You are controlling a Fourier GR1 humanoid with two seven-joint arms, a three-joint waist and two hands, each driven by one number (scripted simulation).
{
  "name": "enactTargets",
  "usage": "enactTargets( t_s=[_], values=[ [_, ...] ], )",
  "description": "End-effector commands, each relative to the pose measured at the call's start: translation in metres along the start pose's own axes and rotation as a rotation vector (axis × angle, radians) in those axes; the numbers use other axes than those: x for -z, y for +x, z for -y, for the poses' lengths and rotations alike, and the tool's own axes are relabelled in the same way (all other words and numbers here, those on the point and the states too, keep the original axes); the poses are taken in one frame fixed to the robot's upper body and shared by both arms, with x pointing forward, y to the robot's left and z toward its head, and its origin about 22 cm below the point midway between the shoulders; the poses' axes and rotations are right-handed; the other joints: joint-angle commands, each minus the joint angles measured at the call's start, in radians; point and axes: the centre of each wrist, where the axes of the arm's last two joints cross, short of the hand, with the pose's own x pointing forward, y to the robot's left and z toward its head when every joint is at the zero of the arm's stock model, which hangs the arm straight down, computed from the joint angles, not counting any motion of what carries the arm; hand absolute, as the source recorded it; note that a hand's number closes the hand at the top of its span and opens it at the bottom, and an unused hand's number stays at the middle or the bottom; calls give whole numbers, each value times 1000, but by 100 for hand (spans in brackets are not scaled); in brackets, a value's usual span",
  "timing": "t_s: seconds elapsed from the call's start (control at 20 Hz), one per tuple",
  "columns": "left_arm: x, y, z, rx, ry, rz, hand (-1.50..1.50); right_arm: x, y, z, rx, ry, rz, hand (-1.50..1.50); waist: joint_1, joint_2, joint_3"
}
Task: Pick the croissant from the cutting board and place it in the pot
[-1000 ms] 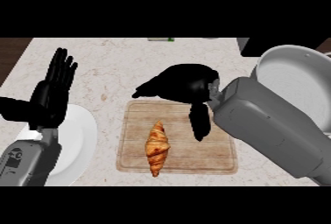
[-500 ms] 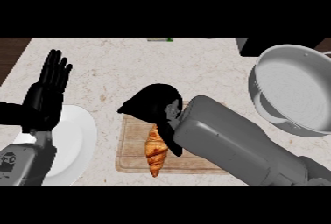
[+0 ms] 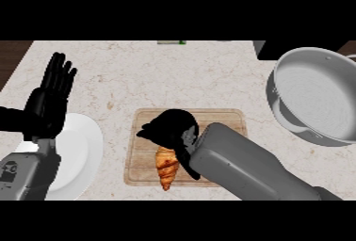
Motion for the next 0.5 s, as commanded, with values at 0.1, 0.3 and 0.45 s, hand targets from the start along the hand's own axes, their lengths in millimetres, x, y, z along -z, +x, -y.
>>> enactTargets(
  t_s=[0.1,0.3,0.45],
  values=[
    [-2,1,-11,8,-4,-8,0,-7,-2,-10,-1,-44,51,-150,0,-1,0],
    [-15,0,6,2,2,-1,0,9,17,-7,-24,-35,7,-150,3,-1,0],
    [-4,4,-5,3,-9,-6,0,14,6,-35,-71,-29,-47,-150,0,-1,0]
  ],
)
